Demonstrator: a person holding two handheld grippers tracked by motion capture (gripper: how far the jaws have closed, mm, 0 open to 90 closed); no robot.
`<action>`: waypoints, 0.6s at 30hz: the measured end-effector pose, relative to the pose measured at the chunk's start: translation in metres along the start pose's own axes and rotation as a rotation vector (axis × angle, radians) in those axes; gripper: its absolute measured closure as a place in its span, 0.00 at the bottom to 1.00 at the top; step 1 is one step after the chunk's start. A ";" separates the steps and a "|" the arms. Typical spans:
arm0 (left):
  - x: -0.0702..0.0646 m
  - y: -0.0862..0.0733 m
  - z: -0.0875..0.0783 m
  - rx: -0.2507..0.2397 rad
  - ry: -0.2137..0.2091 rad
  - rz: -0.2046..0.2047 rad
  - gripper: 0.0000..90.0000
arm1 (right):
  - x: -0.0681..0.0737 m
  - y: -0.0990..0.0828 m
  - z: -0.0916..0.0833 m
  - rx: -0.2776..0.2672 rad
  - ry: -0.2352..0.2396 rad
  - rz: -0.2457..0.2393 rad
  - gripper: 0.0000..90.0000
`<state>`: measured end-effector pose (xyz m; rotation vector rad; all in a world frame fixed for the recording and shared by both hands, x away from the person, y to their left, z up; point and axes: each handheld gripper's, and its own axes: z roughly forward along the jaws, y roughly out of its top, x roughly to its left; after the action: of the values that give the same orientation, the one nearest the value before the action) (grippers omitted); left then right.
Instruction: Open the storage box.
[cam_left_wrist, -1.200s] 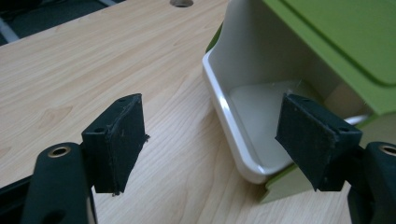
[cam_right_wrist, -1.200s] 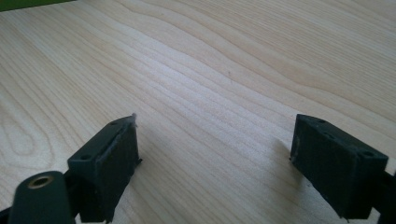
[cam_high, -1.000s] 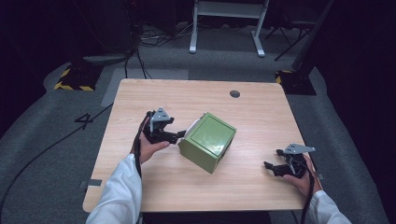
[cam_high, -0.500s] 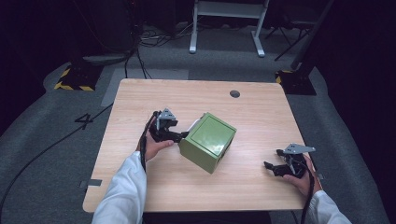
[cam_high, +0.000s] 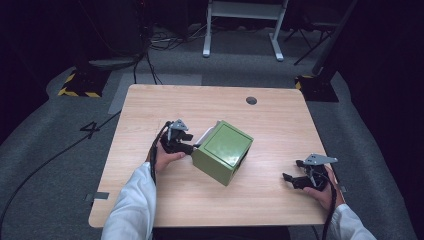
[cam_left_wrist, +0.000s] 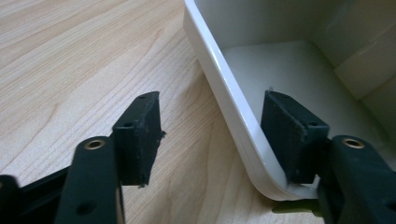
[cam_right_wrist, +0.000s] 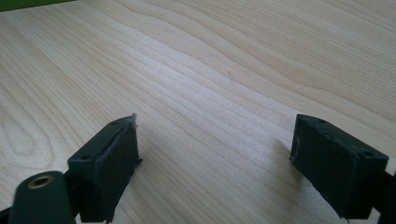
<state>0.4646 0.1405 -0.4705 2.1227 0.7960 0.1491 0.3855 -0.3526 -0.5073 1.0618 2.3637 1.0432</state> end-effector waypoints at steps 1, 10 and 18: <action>0.000 0.000 -0.001 0.002 0.002 -0.003 0.44 | 0.000 0.000 0.000 0.000 0.000 0.000 0.17; 0.003 -0.003 -0.009 -0.004 0.019 0.023 0.58 | 0.000 0.000 0.000 0.000 0.000 0.000 0.17; 0.007 -0.005 -0.014 -0.004 0.043 0.020 0.59 | 0.000 0.000 0.000 0.000 0.000 0.000 0.17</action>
<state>0.4624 0.1568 -0.4667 2.1299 0.7996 0.2077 0.3856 -0.3526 -0.5073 1.0616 2.3638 1.0429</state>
